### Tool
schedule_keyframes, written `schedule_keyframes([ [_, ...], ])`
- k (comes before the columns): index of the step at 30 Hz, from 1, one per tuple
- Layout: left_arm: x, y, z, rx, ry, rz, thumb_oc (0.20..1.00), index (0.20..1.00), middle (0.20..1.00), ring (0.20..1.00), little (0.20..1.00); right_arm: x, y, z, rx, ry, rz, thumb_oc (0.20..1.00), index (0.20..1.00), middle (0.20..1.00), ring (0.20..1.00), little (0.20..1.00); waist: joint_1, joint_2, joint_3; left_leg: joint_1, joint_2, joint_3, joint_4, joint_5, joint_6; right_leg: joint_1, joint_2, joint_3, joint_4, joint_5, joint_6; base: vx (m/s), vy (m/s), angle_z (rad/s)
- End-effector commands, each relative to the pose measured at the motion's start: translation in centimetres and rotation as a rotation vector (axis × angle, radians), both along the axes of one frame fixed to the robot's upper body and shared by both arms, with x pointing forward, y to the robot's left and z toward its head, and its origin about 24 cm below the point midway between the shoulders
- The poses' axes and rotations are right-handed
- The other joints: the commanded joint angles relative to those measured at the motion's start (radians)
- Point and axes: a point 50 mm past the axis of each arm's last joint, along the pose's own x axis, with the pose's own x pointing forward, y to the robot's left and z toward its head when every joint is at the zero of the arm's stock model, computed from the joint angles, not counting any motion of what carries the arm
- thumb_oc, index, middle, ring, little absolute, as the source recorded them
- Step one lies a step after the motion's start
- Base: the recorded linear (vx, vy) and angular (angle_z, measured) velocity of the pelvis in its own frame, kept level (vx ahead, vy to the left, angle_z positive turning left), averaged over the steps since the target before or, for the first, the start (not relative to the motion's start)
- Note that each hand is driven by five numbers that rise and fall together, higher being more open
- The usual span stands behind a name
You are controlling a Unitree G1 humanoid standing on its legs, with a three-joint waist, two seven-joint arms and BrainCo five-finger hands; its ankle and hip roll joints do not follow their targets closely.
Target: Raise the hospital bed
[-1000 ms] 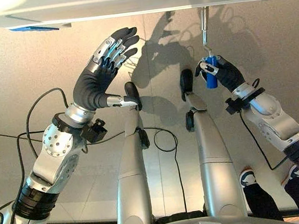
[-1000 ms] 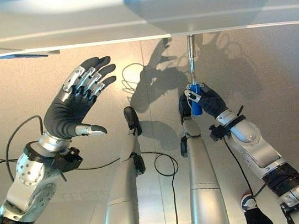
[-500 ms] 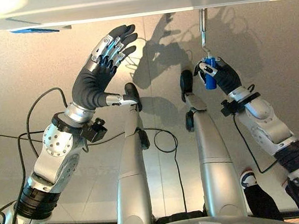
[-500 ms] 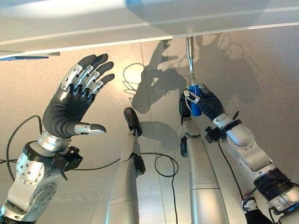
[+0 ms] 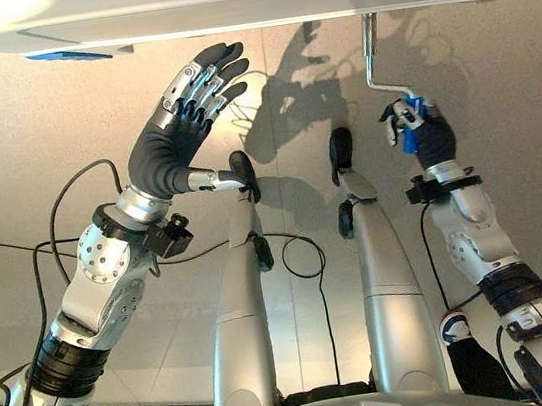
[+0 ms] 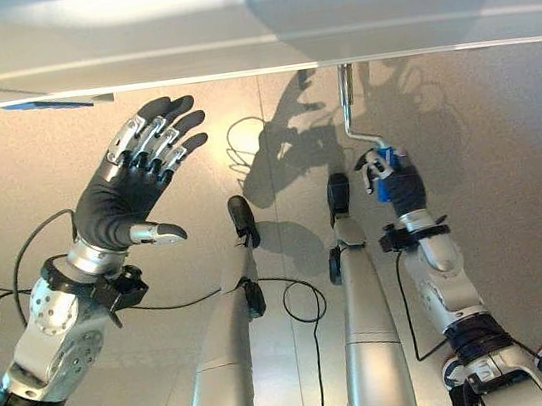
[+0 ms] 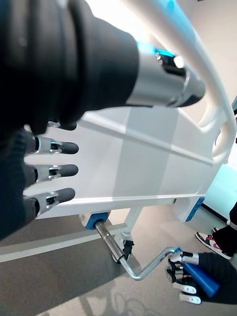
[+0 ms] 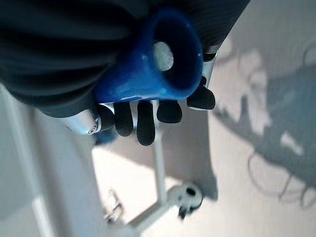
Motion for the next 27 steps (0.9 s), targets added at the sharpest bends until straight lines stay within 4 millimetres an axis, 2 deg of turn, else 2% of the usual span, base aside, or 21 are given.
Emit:
schedule_keyframes([
  [1, -1.3, -0.9, 1.3, -0.098, -0.080, -0.085, 1.000, 1.000, 1.000, 1.000, 1.000, -1.7, -8.9, 0.9, 0.183, -0.029, -0.407, 0.200, 0.200, 0.200, 0.200, 0.200, -0.044, 0.097, -0.018, 0.023, 0.036, -0.050, 0.080, -0.081, -0.044, 0.083, 0.047, -0.040, -0.108, 0.041, 0.093, 0.00, 0.000, 0.00],
  [6, -1.4, -0.8, 1.4, -0.090, -0.085, -0.076, 1.000, 1.000, 1.000, 1.000, 1.000, -1.8, -9.5, 0.2, 0.156, 0.016, -0.444, 0.200, 0.200, 0.200, 0.200, 0.200, -0.045, 0.097, -0.018, 0.018, 0.035, -0.051, 0.083, -0.082, -0.043, 0.082, 0.046, -0.042, -0.109, 0.040, 0.092, 0.00, 0.000, 0.00],
  [8, -1.4, -1.0, 1.3, -0.082, -0.075, -0.082, 1.000, 1.000, 1.000, 1.000, 1.000, -2.1, -10.4, -1.2, 0.151, 0.091, -0.490, 0.200, 0.200, 0.200, 0.200, 0.200, -0.041, 0.099, -0.018, 0.017, 0.035, -0.052, 0.084, -0.082, -0.043, 0.081, 0.045, -0.043, -0.106, 0.041, 0.093, 0.00, 0.000, 0.00],
  [9, -1.4, -1.0, 1.3, -0.083, -0.075, -0.082, 1.000, 1.000, 1.000, 1.000, 1.000, -2.0, -10.4, -1.2, 0.151, 0.090, -0.489, 0.200, 0.200, 0.200, 0.200, 0.200, -0.042, 0.099, -0.018, 0.017, 0.035, -0.052, 0.084, -0.082, -0.043, 0.081, 0.045, -0.043, -0.106, 0.041, 0.093, 0.00, 0.000, 0.00],
  [10, -1.4, -1.1, 1.3, -0.069, -0.072, -0.090, 1.000, 1.000, 1.000, 1.000, 1.000, -1.9, -10.5, -2.4, 0.117, 0.168, -0.501, 0.200, 0.200, 0.200, 0.200, 0.200, -0.040, 0.099, -0.018, 0.015, 0.036, -0.052, 0.086, -0.082, -0.042, 0.081, 0.044, -0.045, -0.105, 0.042, 0.092, 0.00, 0.000, 0.00],
  [11, -1.4, -1.1, 1.3, -0.069, -0.073, -0.089, 1.000, 1.000, 1.000, 1.000, 1.000, -1.8, -10.5, -2.4, 0.117, 0.168, -0.500, 0.200, 0.200, 0.200, 0.200, 0.200, -0.041, 0.098, -0.018, 0.015, 0.036, -0.052, 0.086, -0.082, -0.042, 0.080, 0.044, -0.045, -0.105, 0.042, 0.092, 0.00, 0.000, 0.00],
  [13, -1.4, -1.6, 1.3, -0.049, -0.063, -0.113, 1.000, 1.000, 1.000, 1.000, 1.000, -1.3, -11.2, -4.6, 0.033, 0.343, -0.542, 0.200, 0.200, 0.200, 0.200, 0.200, -0.030, 0.100, -0.018, 0.014, 0.034, -0.056, 0.089, -0.083, -0.037, 0.082, 0.045, -0.046, -0.107, 0.045, 0.091, 0.00, 0.000, 0.00],
  [14, -1.3, -1.6, 1.3, -0.050, -0.064, -0.112, 1.000, 1.000, 1.000, 1.000, 1.000, -1.2, -11.2, -4.5, 0.033, 0.342, -0.541, 0.200, 0.200, 0.200, 0.200, 0.200, -0.031, 0.100, -0.018, 0.013, 0.034, -0.056, 0.089, -0.083, -0.037, 0.081, 0.046, -0.045, -0.107, 0.045, 0.091, 0.00, 0.007, 0.03],
  [15, -1.2, -2.2, 1.1, -0.027, -0.044, -0.138, 1.000, 1.000, 1.000, 1.000, 1.000, -0.7, -12.2, -5.3, -0.052, 0.477, -0.569, 0.200, 0.200, 0.200, 0.200, 0.200, -0.018, 0.104, -0.018, 0.012, 0.035, -0.058, 0.088, -0.081, -0.037, 0.081, 0.044, -0.047, -0.108, 0.045, 0.090, 0.00, 0.000, 0.04],
  [16, -1.2, -2.2, 1.1, -0.028, -0.046, -0.137, 1.000, 1.000, 1.000, 1.000, 1.000, -0.7, -12.2, -5.2, -0.053, 0.475, -0.568, 0.200, 0.200, 0.200, 0.200, 0.200, -0.019, 0.104, -0.018, 0.011, 0.035, -0.058, 0.088, -0.081, -0.037, 0.080, 0.045, -0.047, -0.108, 0.045, 0.090, -0.01, 0.006, 0.06],
  [18, -0.9, -3.2, 1.1, 0.008, -0.036, -0.172, 1.000, 1.000, 1.000, 1.000, 1.000, 0.8, -12.4, -4.9, -0.297, 0.637, -0.551, 0.200, 0.200, 0.200, 0.200, 0.200, 0.003, 0.112, -0.018, 0.001, 0.034, -0.061, 0.095, -0.080, -0.035, 0.073, 0.042, -0.049, -0.103, 0.047, 0.090, -0.01, 0.017, 0.05],
  [21, -0.8, -4.1, 1.3, 0.010, -0.038, -0.200, 1.000, 1.000, 1.000, 1.000, 1.000, 2.2, -11.8, -4.2, -0.476, 0.735, -0.522, 0.200, 0.200, 0.200, 0.200, 0.200, 0.024, 0.127, -0.018, -0.012, 0.030, -0.066, 0.105, -0.081, -0.031, 0.062, 0.039, -0.051, -0.098, 0.050, 0.091, 0.00, 0.000, 0.00],
  [23, -0.7, -4.6, 1.4, -0.001, -0.040, -0.214, 1.000, 1.000, 1.000, 1.000, 1.000, 3.4, -10.6, -3.7, -0.618, 0.768, -0.484, 0.200, 0.200, 0.200, 0.200, 0.200, 0.036, 0.135, -0.018, -0.023, 0.027, -0.071, 0.112, -0.081, -0.028, 0.056, 0.037, -0.054, -0.093, 0.051, 0.091, 0.00, 0.009, 0.03],
  [24, -0.7, -4.6, 1.4, -0.001, -0.041, -0.214, 1.000, 1.000, 1.000, 1.000, 1.000, 3.4, -10.6, -3.7, -0.619, 0.767, -0.484, 0.200, 0.200, 0.200, 0.200, 0.200, 0.035, 0.135, -0.018, -0.024, 0.027, -0.072, 0.113, -0.081, -0.028, 0.055, 0.037, -0.055, -0.093, 0.051, 0.091, -0.01, 0.031, 0.08],
  [25, -0.6, -5.0, 1.6, -0.014, -0.047, -0.222, 1.000, 1.000, 1.000, 1.000, 1.000, 4.5, -9.2, -3.0, -0.696, 0.774, -0.463, 0.200, 0.200, 0.200, 0.200, 0.200, 0.045, 0.141, -0.018, -0.033, 0.024, -0.074, 0.122, -0.084, -0.025, 0.051, 0.035, -0.055, -0.089, 0.050, 0.090, 0.00, 0.019, 0.05],
  [26, -0.6, -5.0, 1.6, -0.014, -0.047, -0.222, 1.000, 1.000, 1.000, 1.000, 1.000, 4.6, -9.2, -3.0, -0.697, 0.774, -0.463, 0.200, 0.200, 0.200, 0.200, 0.200, 0.045, 0.141, -0.018, -0.034, 0.024, -0.074, 0.123, -0.084, -0.025, 0.050, 0.035, -0.055, -0.088, 0.050, 0.090, 0.00, 0.000, 0.00],
  [27, -0.6, -5.4, 1.8, -0.037, -0.054, -0.226, 1.000, 1.000, 1.000, 1.000, 1.000, 5.8, -7.4, -2.3, -0.744, 0.743, -0.430, 0.200, 0.200, 0.200, 0.200, 0.200, 0.053, 0.144, -0.018, -0.048, 0.020, -0.077, 0.135, -0.086, -0.022, 0.040, 0.034, -0.056, -0.083, 0.049, 0.089, 0.00, 0.000, 0.00],
])
